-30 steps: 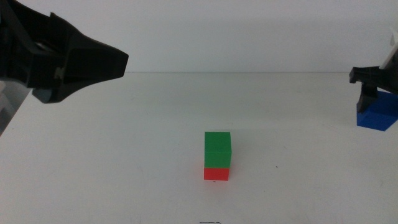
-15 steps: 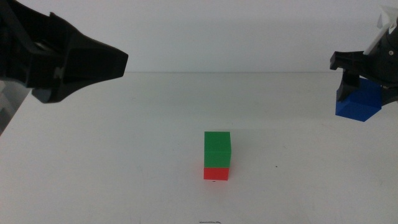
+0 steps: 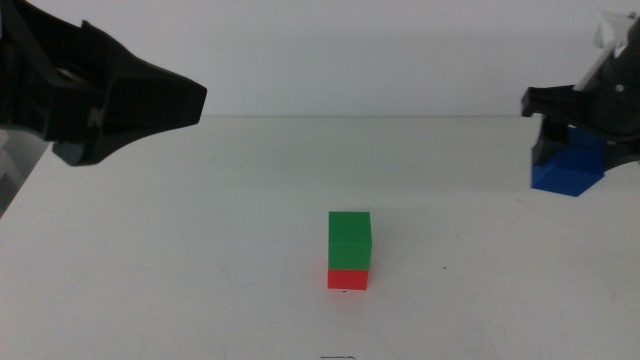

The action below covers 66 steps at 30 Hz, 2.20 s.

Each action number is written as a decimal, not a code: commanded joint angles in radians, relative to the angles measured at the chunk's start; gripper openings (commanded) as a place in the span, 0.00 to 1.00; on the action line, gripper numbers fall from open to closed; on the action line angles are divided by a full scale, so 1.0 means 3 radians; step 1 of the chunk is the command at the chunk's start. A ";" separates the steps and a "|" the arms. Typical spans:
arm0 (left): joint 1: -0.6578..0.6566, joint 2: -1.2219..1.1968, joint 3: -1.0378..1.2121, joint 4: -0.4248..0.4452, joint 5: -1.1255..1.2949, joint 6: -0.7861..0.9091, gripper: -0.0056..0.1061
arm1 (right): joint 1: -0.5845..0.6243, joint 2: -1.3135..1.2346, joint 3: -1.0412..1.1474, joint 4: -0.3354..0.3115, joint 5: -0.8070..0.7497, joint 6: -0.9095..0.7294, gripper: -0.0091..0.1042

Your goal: Stack red cubes first, then green, then blue cubes in a specific spot.

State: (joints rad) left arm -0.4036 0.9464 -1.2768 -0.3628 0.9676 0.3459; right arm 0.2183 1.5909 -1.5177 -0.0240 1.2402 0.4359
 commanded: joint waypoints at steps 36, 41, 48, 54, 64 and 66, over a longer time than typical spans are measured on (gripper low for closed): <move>-0.0015 -0.0032 -0.0080 -0.0071 -0.0215 0.0001 0.87 | 0.1427 0.0824 -0.0950 0.0221 0.0185 0.0864 0.07; -0.0015 -0.0032 -0.0080 -0.0071 -0.0215 0.0001 0.87 | 0.1454 0.0824 -0.0950 0.0271 0.0183 0.0860 0.07; -0.0015 -0.0028 -0.0080 -0.0071 -0.0215 0.0001 0.87 | 0.1516 0.0938 -0.1094 0.0302 0.0183 0.0890 0.07; -0.0015 -0.0028 -0.0080 -0.0071 -0.0215 0.0001 0.87 | 0.1526 0.0983 -0.1139 0.0301 0.0186 0.0855 0.07; -0.0015 -0.0028 -0.0080 -0.0071 -0.0215 0.0001 0.87 | 0.1520 0.0979 -0.1129 0.0114 0.0191 0.0868 0.07; -0.0015 -0.0028 -0.0080 -0.0071 -0.0215 0.0001 0.87 | 0.1520 0.0983 -0.1129 0.0106 0.0188 0.0895 0.07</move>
State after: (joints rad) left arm -0.4036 0.9464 -1.2760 -0.3600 0.9676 0.3459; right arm 0.6742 1.9443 -1.8270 0.0282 1.2358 0.7008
